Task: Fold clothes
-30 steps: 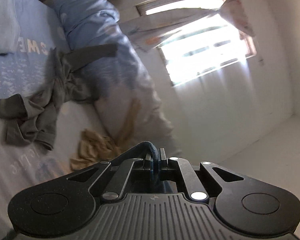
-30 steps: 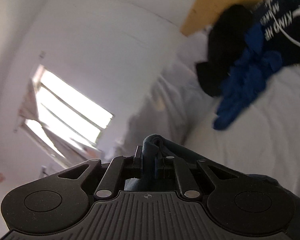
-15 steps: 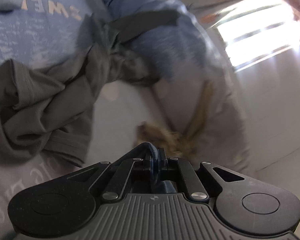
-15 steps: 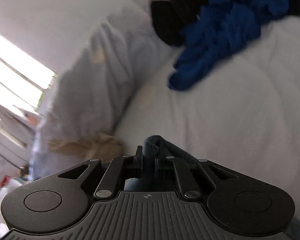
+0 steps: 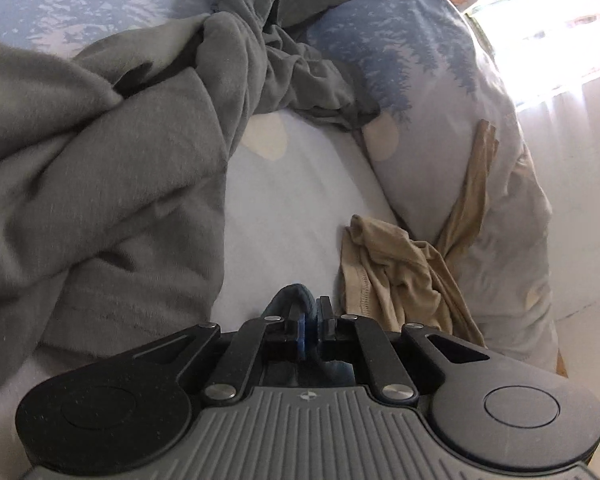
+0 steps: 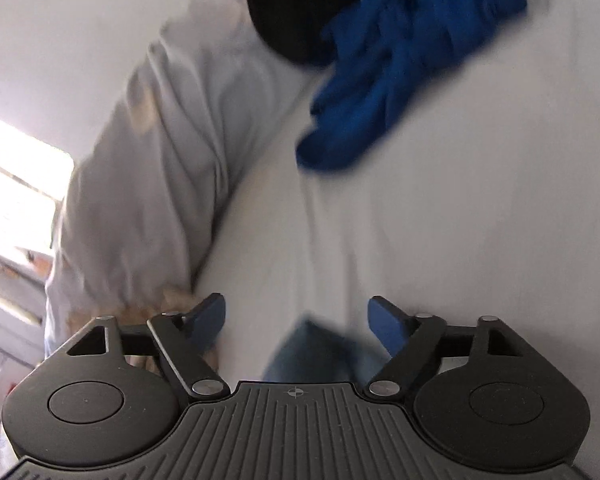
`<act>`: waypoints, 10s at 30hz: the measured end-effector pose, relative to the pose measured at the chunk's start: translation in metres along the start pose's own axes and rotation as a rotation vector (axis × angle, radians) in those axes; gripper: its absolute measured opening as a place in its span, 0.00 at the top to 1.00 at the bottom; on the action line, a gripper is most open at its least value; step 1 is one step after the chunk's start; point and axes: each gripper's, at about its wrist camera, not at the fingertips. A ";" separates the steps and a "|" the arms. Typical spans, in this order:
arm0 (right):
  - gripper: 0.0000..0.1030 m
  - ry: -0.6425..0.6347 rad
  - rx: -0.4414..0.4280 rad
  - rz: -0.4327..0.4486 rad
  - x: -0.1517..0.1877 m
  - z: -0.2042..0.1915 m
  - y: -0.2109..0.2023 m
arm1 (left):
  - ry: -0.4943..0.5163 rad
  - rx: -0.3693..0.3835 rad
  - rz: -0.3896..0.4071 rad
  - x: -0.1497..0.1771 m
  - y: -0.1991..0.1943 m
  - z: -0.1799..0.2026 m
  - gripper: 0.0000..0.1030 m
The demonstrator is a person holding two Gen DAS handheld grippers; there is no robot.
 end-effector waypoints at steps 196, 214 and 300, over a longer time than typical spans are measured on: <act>0.10 -0.590 -0.562 -0.180 0.052 0.003 -0.188 | 0.804 0.139 -0.198 0.170 -0.064 0.309 0.92; 0.96 -0.578 -0.626 -0.326 0.077 -0.034 -0.155 | 0.733 0.072 -0.172 0.128 -0.070 0.284 0.92; 0.41 -0.860 0.022 -0.335 -0.005 -0.083 -0.016 | 0.628 0.098 -0.452 0.172 0.083 0.181 0.32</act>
Point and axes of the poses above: each gripper's, at about its wrist camera, not at the fingertips, and y roughly the way its jaws point, z to its right, x to its underside, and after that the axes turned 10 degrees about z, right-handed
